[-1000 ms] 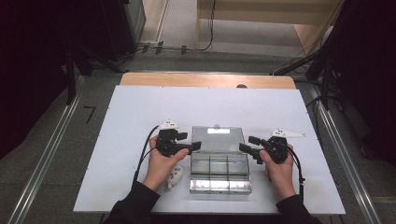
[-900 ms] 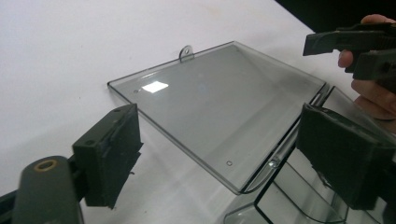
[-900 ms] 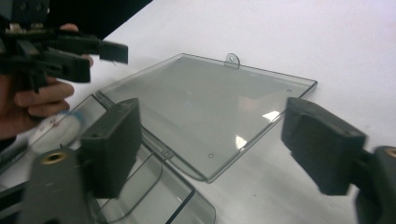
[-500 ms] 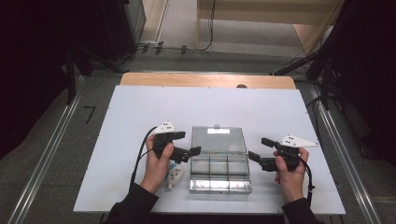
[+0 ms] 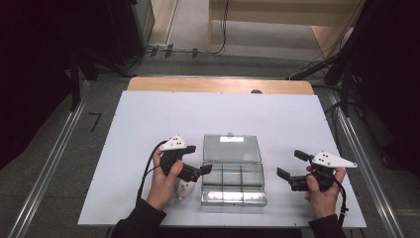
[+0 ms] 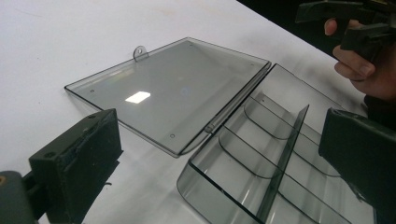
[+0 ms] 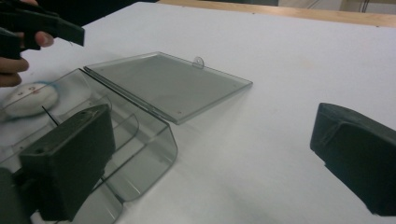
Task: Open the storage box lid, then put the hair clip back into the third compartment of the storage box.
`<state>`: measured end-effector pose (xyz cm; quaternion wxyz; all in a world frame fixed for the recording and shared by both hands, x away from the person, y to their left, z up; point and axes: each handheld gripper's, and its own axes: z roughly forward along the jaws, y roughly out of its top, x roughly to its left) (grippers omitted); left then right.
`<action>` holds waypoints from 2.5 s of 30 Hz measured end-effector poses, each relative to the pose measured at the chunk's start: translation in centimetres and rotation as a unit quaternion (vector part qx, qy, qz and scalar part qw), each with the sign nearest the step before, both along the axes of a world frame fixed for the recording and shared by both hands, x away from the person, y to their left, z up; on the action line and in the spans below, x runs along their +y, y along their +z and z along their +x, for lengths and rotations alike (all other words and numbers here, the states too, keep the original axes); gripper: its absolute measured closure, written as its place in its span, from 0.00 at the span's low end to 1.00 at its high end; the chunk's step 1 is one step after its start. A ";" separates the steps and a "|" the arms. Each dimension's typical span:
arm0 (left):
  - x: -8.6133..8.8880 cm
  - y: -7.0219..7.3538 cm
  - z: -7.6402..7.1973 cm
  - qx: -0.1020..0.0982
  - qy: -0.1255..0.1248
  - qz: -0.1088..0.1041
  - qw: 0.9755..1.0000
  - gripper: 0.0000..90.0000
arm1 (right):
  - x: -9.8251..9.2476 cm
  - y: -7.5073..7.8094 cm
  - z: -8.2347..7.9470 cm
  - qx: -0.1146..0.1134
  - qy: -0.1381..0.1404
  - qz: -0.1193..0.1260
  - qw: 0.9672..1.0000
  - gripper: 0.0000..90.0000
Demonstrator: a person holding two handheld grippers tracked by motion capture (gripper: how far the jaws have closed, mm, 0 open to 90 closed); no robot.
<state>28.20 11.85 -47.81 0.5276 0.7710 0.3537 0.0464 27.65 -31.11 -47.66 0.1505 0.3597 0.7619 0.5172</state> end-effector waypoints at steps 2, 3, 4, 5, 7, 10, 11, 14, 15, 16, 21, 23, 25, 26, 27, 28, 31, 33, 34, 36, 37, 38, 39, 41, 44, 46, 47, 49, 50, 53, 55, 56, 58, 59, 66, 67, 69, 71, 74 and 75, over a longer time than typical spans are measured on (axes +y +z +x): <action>0.2 -0.1 -0.2 0.001 0.000 -0.001 1.000 0.00 | -0.5 -0.1 -0.2 -0.001 -0.001 0.000 1.000 0.00; 0.4 -0.1 -0.3 0.000 -0.001 0.000 1.000 0.00 | -0.8 -0.1 -0.3 -0.002 -0.004 0.001 1.000 0.00; 0.5 -0.1 -0.4 0.000 0.001 -0.002 1.000 0.00 | -1.0 -0.1 -0.4 -0.003 -0.003 0.002 1.000 0.00; 0.6 -0.1 -0.5 0.002 0.003 0.000 1.000 0.00 | -1.3 -0.1 -0.5 -0.005 -0.003 0.001 1.000 0.00; 0.9 0.0 -0.7 0.000 0.002 0.000 1.000 0.00 | -1.8 -0.2 -0.7 -0.017 -0.013 -0.010 1.000 0.00; 1.3 0.1 -1.1 -0.006 0.008 0.005 1.000 0.00 | -2.7 -0.5 -1.0 -0.017 -0.014 -0.002 1.000 0.00; 1.6 0.1 -1.2 -0.006 0.009 0.006 1.000 0.00 | -3.1 -0.6 -1.1 -0.018 -0.015 0.002 1.000 0.00; 2.3 0.2 -1.8 -0.013 0.017 0.006 1.000 0.00 | -3.8 -0.9 -1.3 -0.025 -0.022 0.000 0.999 0.00; 2.5 0.2 -1.9 -0.015 0.019 0.005 1.000 0.00 | -4.0 -1.0 -1.4 -0.027 -0.026 -0.002 0.999 0.00; 2.8 0.2 -2.1 -0.016 0.022 0.005 1.000 0.00 | -4.1 -1.0 -1.4 -0.027 -0.029 -0.003 0.999 0.00; 4.0 0.0 -2.9 -0.021 0.039 0.015 0.999 0.00 | -4.7 -1.3 -1.6 -0.031 -0.031 0.001 0.999 0.00; 4.4 -0.1 -3.2 -0.022 0.041 0.018 0.999 0.00 | -4.7 -1.4 -1.6 -0.031 -0.035 -0.004 0.999 0.00; 4.7 -0.2 -3.5 -0.021 0.044 0.021 0.999 0.00 | -4.7 -1.6 -1.5 -0.032 -0.033 -0.007 0.999 0.00; 4.8 -0.3 -3.6 -0.020 0.046 0.022 0.998 0.00 | -4.7 -1.7 -1.4 -0.030 -0.033 -0.006 0.999 0.00; 4.9 -0.3 -3.8 -0.021 0.048 0.026 0.998 0.00 | -4.8 -1.8 -1.4 -0.031 -0.030 -0.005 0.999 0.00; 5.1 -0.3 -3.9 -0.022 0.048 0.029 0.998 0.00 | -4.8 -1.9 -1.4 -0.032 -0.025 -0.002 0.999 0.00; 5.5 -0.5 -4.4 -0.021 0.054 0.031 0.998 0.00 | -4.9 -2.1 -1.3 -0.031 -0.010 0.001 0.999 0.00; 5.7 -0.6 -4.7 -0.019 0.054 0.034 0.998 0.00 | -4.9 -2.3 -1.3 -0.033 -0.008 0.002 0.999 0.00; 5.8 -0.7 -4.8 -0.019 0.055 0.036 0.998 0.00 | -4.9 -2.3 -1.3 -0.034 -0.008 0.002 0.999 0.00; 6.1 -0.9 -5.1 -0.012 0.048 0.038 0.998 0.05 | -4.9 -2.3 -1.3 -0.033 -0.009 0.002 0.999 0.00; 6.1 -0.9 -5.2 -0.011 0.047 0.038 0.998 0.06 | -4.9 -2.4 -1.2 -0.032 -0.008 0.002 0.999 0.00; 6.2 -1.0 -5.3 -0.008 0.047 0.036 0.998 0.06 | -4.9 -2.5 -1.1 -0.030 -0.008 0.004 1.000 0.00; 6.2 -1.1 -5.5 -0.007 0.048 0.036 0.998 0.06 | -4.9 -2.5 -1.1 -0.029 -0.008 0.004 1.000 0.00; 6.3 -1.3 -5.7 -0.003 0.049 0.041 0.998 0.09 | -5.0 -2.5 -1.0 -0.027 -0.009 0.006 1.000 0.00; 6.2 -1.7 -6.0 0.003 0.046 0.053 0.998 0.13 | -5.1 -2.6 -1.0 -0.026 -0.011 0.010 1.000 0.00; 6.1 -1.9 -6.2 0.007 0.045 0.060 0.997 0.14 | -5.1 -2.6 -0.9 -0.024 -0.011 0.010 1.000 0.00; 5.9 -2.0 -6.2 0.011 0.047 0.061 0.997 0.14 | -5.0 -2.6 -0.9 -0.024 -0.011 0.009 1.000 0.00; 5.5 -2.2 -6.3 0.016 0.046 0.062 0.997 0.16 | -4.9 -2.6 -0.9 -0.023 -0.009 0.006 1.000 0.00; 5.2 -2.3 -6.4 0.019 0.046 0.066 0.997 0.17 | -4.9 -2.6 -0.9 -0.023 -0.009 0.005 1.000 0.00; 4.3 -2.6 -6.5 0.019 0.044 0.086 0.995 0.21 | -4.9 -2.6 -0.9 -0.022 -0.009 0.005 1.000 0.00; 3.9 -2.8 -6.6 0.021 0.042 0.099 0.994 0.25 | -5.0 -2.6 -0.9 -0.022 -0.009 0.006 1.000 0.00; 3.6 -2.8 -6.6 0.020 0.044 0.105 0.993 0.27 | -5.0 -2.7 -0.9 -0.022 -0.010 0.006 1.000 0.00; 3.4 -2.9 -6.7 0.018 0.043 0.114 0.992 0.31 | -4.9 -2.7 -0.8 -0.022 -0.010 0.004 1.000 0.00; 3.2 -3.0 -6.7 0.018 0.044 0.119 0.992 0.31 | -4.9 -2.7 -0.8 -0.022 -0.010 0.003 1.000 0.00; 2.4 -3.3 -6.8 0.017 0.049 0.150 0.987 0.37 | -4.8 -2.7 -0.8 -0.021 -0.011 0.001 1.000 0.00; 2.4 -3.3 -6.8 0.017 0.050 0.154 0.987 0.39 | -4.8 -2.7 -0.8 -0.021 -0.011 0.001 1.000 0.00; 2.2 -3.4 -6.8 0.014 0.050 0.162 0.985 0.42 | -4.8 -2.7 -0.8 -0.021 -0.012 -0.001 1.000 0.00; 2.2 -3.4 -6.9 0.013 0.050 0.164 0.985 0.45 | -4.7 -2.7 -0.8 -0.020 -0.012 -0.001 1.000 0.00; 2.4 -3.4 -6.8 0.014 0.047 0.160 0.986 0.48 | -4.7 -2.7 -0.8 -0.023 -0.011 -0.003 1.000 0.00; 2.4 -3.3 -6.8 0.015 0.048 0.157 0.986 0.49 | -4.7 -2.7 -0.8 -0.023 -0.011 -0.004 1.000 0.00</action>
